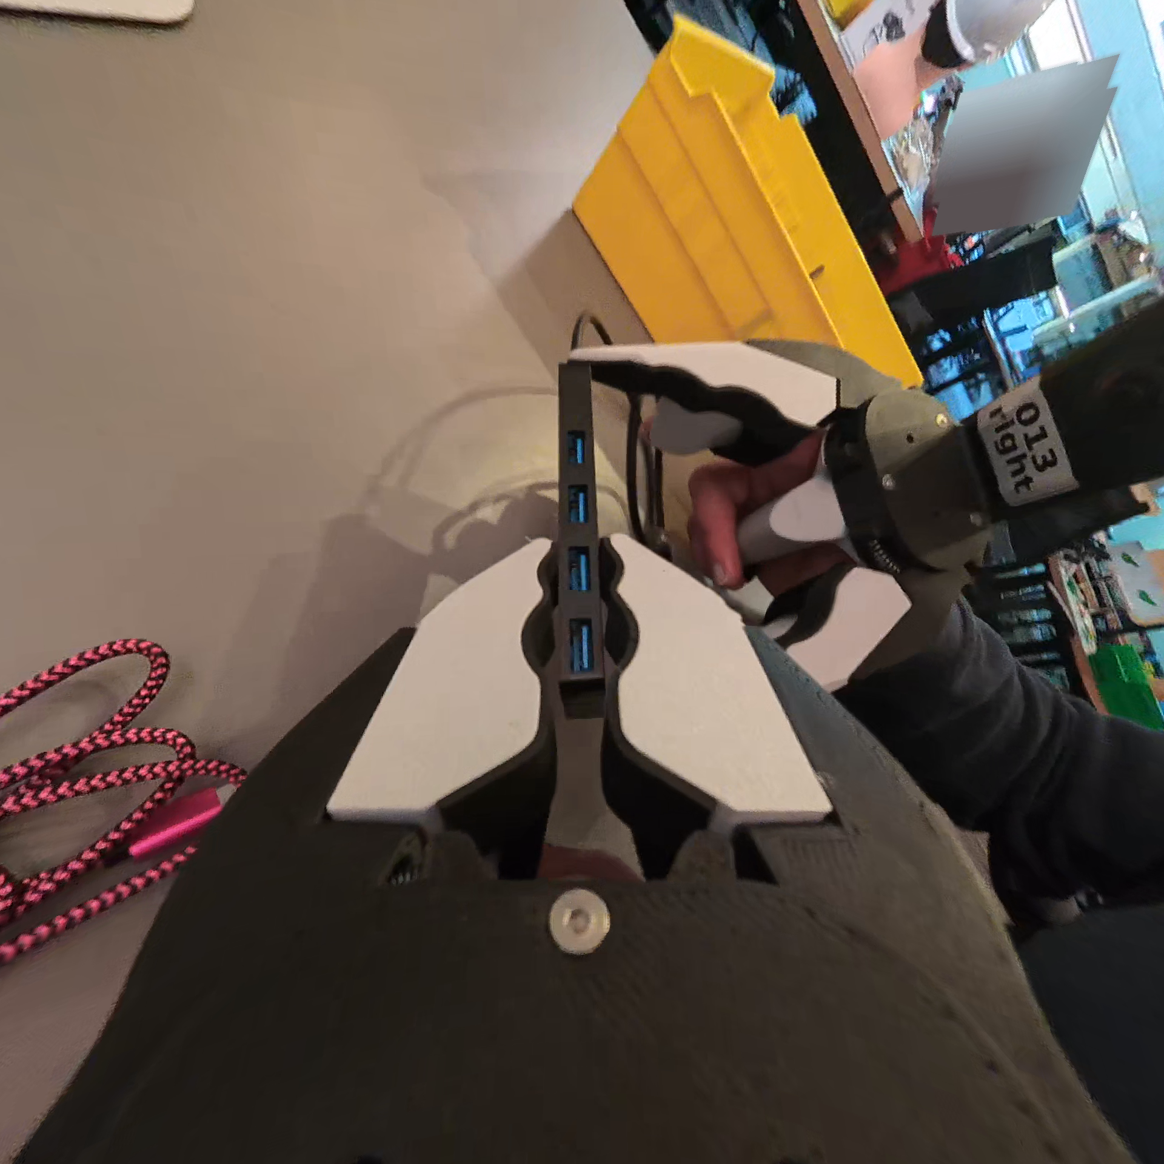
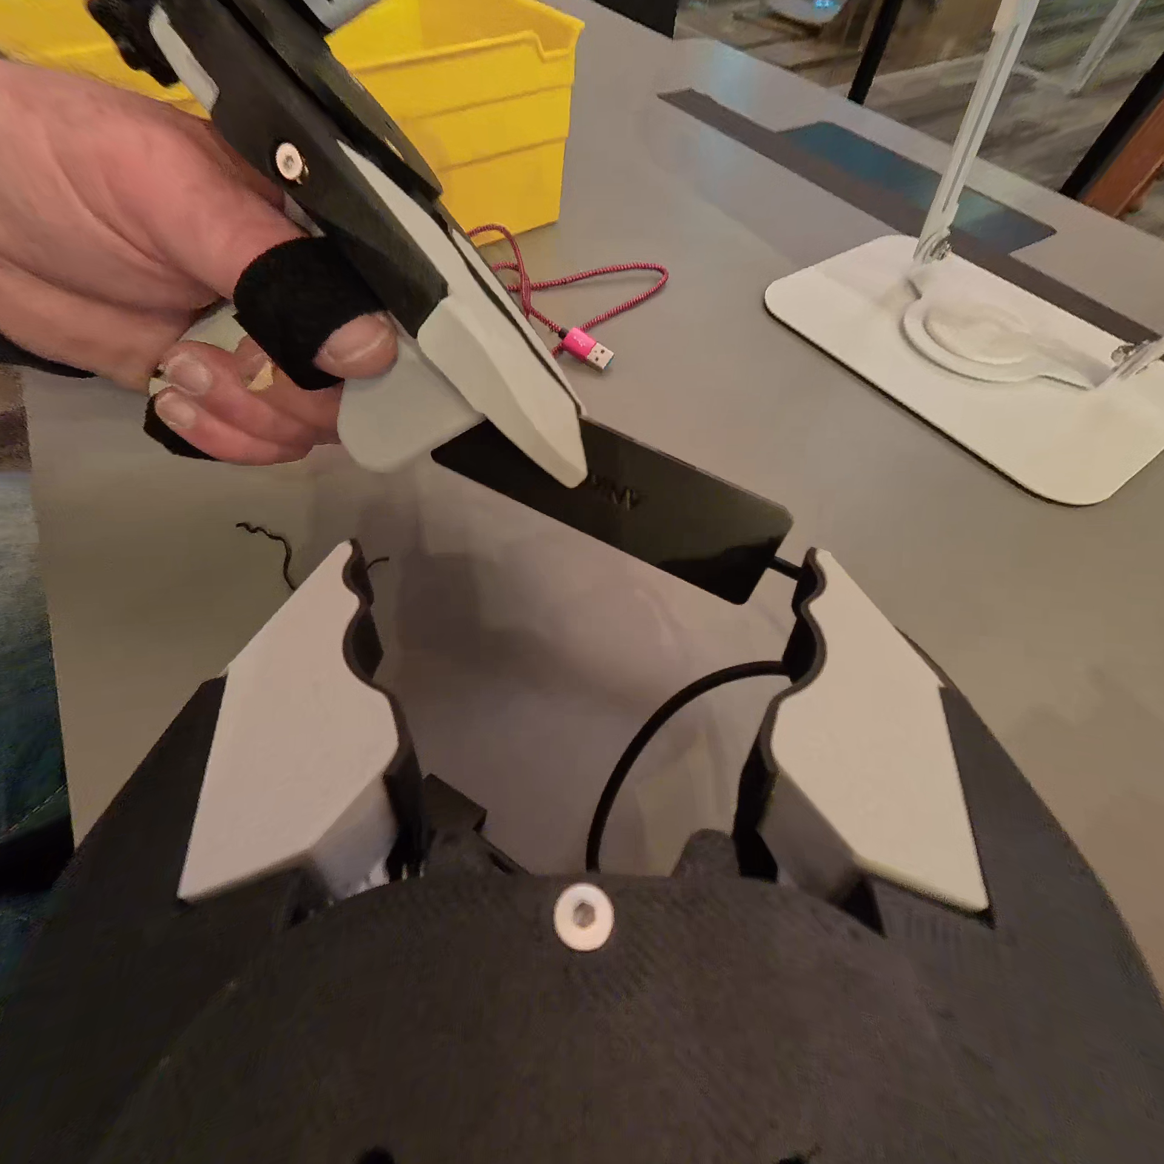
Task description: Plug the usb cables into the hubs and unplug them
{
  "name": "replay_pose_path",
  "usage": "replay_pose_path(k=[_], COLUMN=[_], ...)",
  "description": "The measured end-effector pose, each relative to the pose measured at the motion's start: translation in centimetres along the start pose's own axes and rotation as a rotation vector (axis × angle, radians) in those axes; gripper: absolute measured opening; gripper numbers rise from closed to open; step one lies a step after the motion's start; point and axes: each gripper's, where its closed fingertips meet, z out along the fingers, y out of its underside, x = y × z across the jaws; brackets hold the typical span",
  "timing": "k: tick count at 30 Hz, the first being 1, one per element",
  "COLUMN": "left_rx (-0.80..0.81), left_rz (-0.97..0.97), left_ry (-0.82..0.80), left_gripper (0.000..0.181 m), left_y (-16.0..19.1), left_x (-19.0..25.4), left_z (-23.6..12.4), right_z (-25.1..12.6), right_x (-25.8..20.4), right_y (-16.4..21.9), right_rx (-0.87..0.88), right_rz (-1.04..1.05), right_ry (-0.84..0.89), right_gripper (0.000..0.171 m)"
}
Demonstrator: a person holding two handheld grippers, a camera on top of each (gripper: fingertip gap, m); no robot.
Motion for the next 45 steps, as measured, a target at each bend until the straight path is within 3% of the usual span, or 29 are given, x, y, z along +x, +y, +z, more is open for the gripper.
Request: replay_pose_path(k=[2,7,14,22,27,29,31,37,40,43,45], left_rx=[0.04,0.182,0.201,0.206,0.172,0.157,0.13,0.098,0.097,0.105,0.092], left_rz=[-0.021,-0.073,-0.089,-0.077,-0.105,-0.088,-0.08,-0.047,-0.053,-0.065,-0.029], left_ry=[-0.006,-0.058,0.005,0.057,0.08,0.087,0.108,0.094,0.138,0.223,0.262], left_gripper=[0.011,0.011,0.011,0.011,0.011,0.011,0.011,0.011,0.011,0.011,0.011], left_y=[-0.1,-1.5,-1.6,-1.1,-0.5,-0.3,-0.1,0.3,0.5,1.0,1.6], left_x=[0.4,0.0,1.6,3.5,3.1,3.2,3.5,3.2,3.4,4.4,5.3], left_z=[0.2,-0.4,-0.2,0.4,0.7,0.5,0.3,0.5,0.2,0.0,0.1], right_z=[0.0,-1.9,-0.3,0.3,0.3,-0.2,-0.6,-0.5,-1.2,-2.7,-3.5], right_x=[-0.2,0.3,-0.5,1.4,1.4,2.0,2.1,1.7,0.5,0.3,0.9], right_y=[0.2,-1.6,-0.3,-0.5,0.4,0.4,0.3,0.3,-0.9,-3.1,-4.0], right_rx=[-0.037,-0.012,-0.063,-0.072,-0.125,-0.115,-0.098,-0.121,-0.001,0.187,0.278], right_rz=[-0.01,-0.027,0.068,0.03,-0.006,-0.025,-0.051,-0.084,0.053,0.276,0.35], right_ry=[0.03,0.2,0.109,0.184,0.14,0.127,0.08,0.018,-0.149,-0.332,-0.378], right_gripper=[0.135,0.12,0.139,0.129,0.122,0.095,0.085,0.095,0.097,0.064,0.029])
